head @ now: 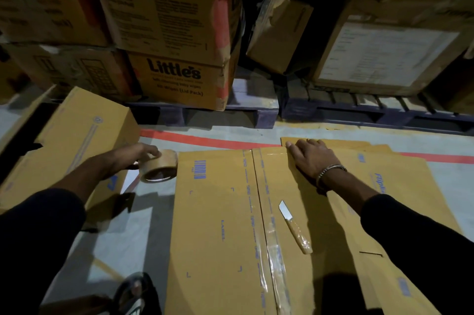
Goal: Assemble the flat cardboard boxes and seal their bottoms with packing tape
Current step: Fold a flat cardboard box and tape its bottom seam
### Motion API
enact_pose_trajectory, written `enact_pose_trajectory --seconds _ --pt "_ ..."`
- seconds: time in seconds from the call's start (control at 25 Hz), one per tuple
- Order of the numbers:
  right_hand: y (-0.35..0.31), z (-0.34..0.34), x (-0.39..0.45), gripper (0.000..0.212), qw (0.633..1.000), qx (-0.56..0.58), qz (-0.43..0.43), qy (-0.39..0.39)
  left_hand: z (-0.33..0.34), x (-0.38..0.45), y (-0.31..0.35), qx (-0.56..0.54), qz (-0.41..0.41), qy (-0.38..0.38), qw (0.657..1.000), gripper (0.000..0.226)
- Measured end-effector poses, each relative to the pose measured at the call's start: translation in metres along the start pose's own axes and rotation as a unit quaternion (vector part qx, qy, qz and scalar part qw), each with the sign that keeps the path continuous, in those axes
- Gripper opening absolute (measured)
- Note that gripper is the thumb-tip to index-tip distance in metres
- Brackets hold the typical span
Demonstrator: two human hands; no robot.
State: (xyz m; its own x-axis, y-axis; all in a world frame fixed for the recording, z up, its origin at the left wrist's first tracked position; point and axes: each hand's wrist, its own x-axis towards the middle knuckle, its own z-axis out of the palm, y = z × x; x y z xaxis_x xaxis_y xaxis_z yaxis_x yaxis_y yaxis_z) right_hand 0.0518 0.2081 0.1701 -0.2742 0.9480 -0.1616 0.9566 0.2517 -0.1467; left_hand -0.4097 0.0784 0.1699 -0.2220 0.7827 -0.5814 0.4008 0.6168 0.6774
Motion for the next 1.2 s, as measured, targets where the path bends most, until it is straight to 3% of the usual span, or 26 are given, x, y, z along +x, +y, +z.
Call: enact_pose_trajectory --seconds 0.08,0.24,0.4,0.48,0.64,0.72,0.84,0.92,1.0,1.2 --pt "-0.004 0.004 0.001 0.059 0.998 0.060 0.023 -0.018 0.000 0.002 -0.002 -0.001 -0.003 0.000 1.000 0.036" --pt "-0.002 0.016 0.002 0.064 0.993 0.099 0.062 0.005 -0.002 0.009 0.000 0.082 0.029 -0.009 0.996 0.051" --pt "-0.001 0.019 0.003 0.068 0.998 0.049 0.043 -0.019 0.006 0.016 -0.001 0.277 0.013 -0.008 0.961 0.083" --pt "0.000 0.016 0.003 0.077 0.997 0.044 0.044 -0.045 0.011 0.014 0.001 0.290 0.005 -0.008 0.957 0.083" --pt "-0.008 -0.009 -0.024 0.064 0.999 0.007 0.044 -0.002 -0.002 0.008 0.005 0.276 0.012 -0.017 0.961 0.090" --pt "-0.022 -0.026 -0.052 0.067 1.000 0.007 0.024 -0.017 -0.009 0.001 0.003 0.265 0.013 -0.009 0.964 0.081" --pt "-0.045 -0.041 -0.102 0.071 0.980 0.078 0.035 -0.180 -0.016 -0.005 0.003 0.224 0.021 0.021 0.974 0.057" --pt "-0.053 -0.045 -0.133 0.076 0.959 0.055 0.046 -0.274 -0.018 -0.008 0.007 0.220 0.034 0.039 0.974 0.056" --pt "-0.055 -0.043 -0.151 0.066 0.961 0.031 0.058 -0.270 -0.017 -0.011 0.009 0.227 0.050 0.051 0.971 0.051" --pt "-0.067 -0.031 -0.159 0.044 0.982 -0.004 0.072 -0.172 -0.018 -0.011 0.015 0.249 0.062 0.059 0.965 0.052"
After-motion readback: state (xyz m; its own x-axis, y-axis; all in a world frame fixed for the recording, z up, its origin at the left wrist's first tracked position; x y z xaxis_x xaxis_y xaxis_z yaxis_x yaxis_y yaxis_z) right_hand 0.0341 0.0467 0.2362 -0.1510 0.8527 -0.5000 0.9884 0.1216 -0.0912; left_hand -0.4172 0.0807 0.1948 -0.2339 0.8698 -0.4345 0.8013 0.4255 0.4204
